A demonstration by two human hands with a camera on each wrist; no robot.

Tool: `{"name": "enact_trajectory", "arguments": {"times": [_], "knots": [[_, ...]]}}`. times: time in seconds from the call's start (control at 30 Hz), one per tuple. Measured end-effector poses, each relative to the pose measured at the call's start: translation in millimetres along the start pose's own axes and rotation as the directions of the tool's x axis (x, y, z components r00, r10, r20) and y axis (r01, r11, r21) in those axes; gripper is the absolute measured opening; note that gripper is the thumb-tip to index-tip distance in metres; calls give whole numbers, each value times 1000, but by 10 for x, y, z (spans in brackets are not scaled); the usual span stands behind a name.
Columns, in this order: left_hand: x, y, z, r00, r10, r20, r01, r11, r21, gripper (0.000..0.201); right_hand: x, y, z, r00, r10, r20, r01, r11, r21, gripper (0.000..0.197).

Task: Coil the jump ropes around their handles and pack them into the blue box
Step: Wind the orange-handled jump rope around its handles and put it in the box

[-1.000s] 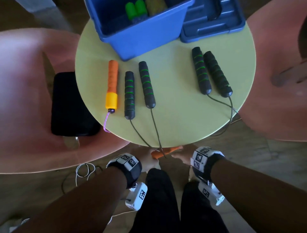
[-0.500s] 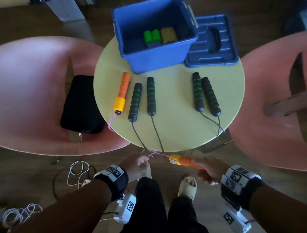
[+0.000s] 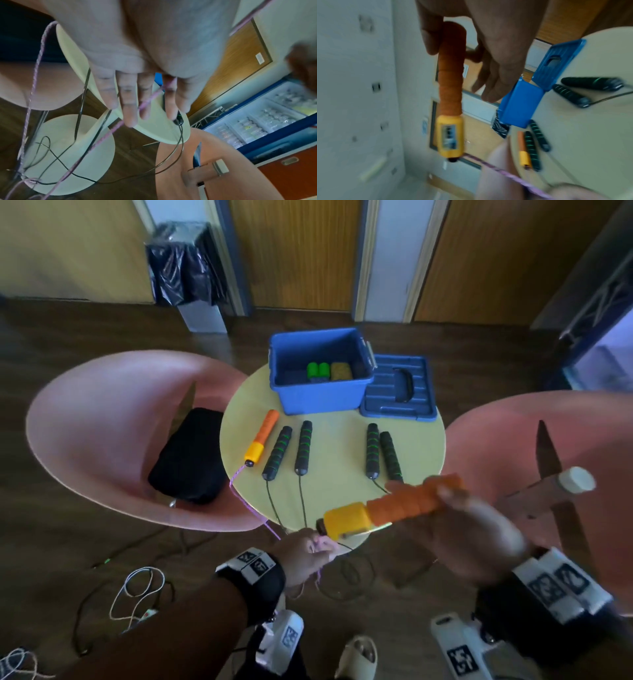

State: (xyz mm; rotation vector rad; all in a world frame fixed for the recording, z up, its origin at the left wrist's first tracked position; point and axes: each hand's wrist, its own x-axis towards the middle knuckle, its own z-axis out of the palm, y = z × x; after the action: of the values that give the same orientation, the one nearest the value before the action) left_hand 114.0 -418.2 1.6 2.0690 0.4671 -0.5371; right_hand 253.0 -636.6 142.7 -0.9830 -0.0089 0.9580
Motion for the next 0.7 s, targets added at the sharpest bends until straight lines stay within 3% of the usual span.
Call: {"name": "enact_trajectory", "arguments": {"times": [0.07, 0.13, 0.17, 0.23, 0.3, 0.37, 0.43, 0.47, 0.5, 0.53, 0.57, 0.63, 0.67, 0.7], "knots": [[164, -164, 69, 998, -61, 31, 60, 996, 60, 35, -32, -241, 226, 992, -119, 40, 112, 982, 155, 37], [-7, 116, -13, 990, -140, -9, 141, 988, 67, 45, -34, -412, 378, 985, -172, 14, 168, 974, 151, 22], [-76, 218, -50, 985, -165, -43, 168, 983, 77, 46, -24, -462, 447, 985, -174, -13, 174, 983, 60, 20], [-163, 431, -142, 983, -147, -109, 164, 972, 169, 46, 18, -445, 525, 983, -171, -60, 141, 929, -342, 23], [-292, 726, -260, 987, -43, -152, 76, 973, 217, 41, 52, -312, 546, 994, -97, -52, 23, 646, -763, 34], [-450, 1017, -362, 973, 112, -201, -66, 972, 224, 33, 58, -125, 573, 995, 95, 15, -21, 365, -931, 42], [-547, 1193, -478, 936, 231, -266, -183, 964, 192, 26, 57, -4, 622, 975, 214, 61, 0, 277, -961, 19], [-573, 1209, -521, 921, 255, -296, -210, 962, 176, 26, 53, -1, 637, 971, 232, 58, -8, 274, -962, 12], [-603, 1199, -564, 908, 264, -325, -226, 962, 152, 28, 54, -32, 630, 970, 239, 55, -20, 299, -954, 17], [-613, 1129, -601, 904, 251, -348, -216, 967, 136, 30, 59, -84, 622, 971, 231, 59, -34, 378, -925, 22], [-609, 1012, -620, 906, 216, -365, -179, 975, 132, 32, 67, -156, 611, 979, 183, 87, -20, 517, -856, 24], [-602, 647, -598, 930, 75, -359, -22, 988, 151, 33, 74, -340, 577, 989, -43, 144, 110, 856, -504, 21], [-591, 434, -563, 945, -19, -327, 78, 982, 170, 32, 97, -440, 538, 976, -187, 116, 213, 937, -278, 19], [-577, 219, -517, 949, -118, -294, 178, 966, 187, 31, 126, -541, 503, 948, -312, 57, 317, 942, -112, 17]]}}
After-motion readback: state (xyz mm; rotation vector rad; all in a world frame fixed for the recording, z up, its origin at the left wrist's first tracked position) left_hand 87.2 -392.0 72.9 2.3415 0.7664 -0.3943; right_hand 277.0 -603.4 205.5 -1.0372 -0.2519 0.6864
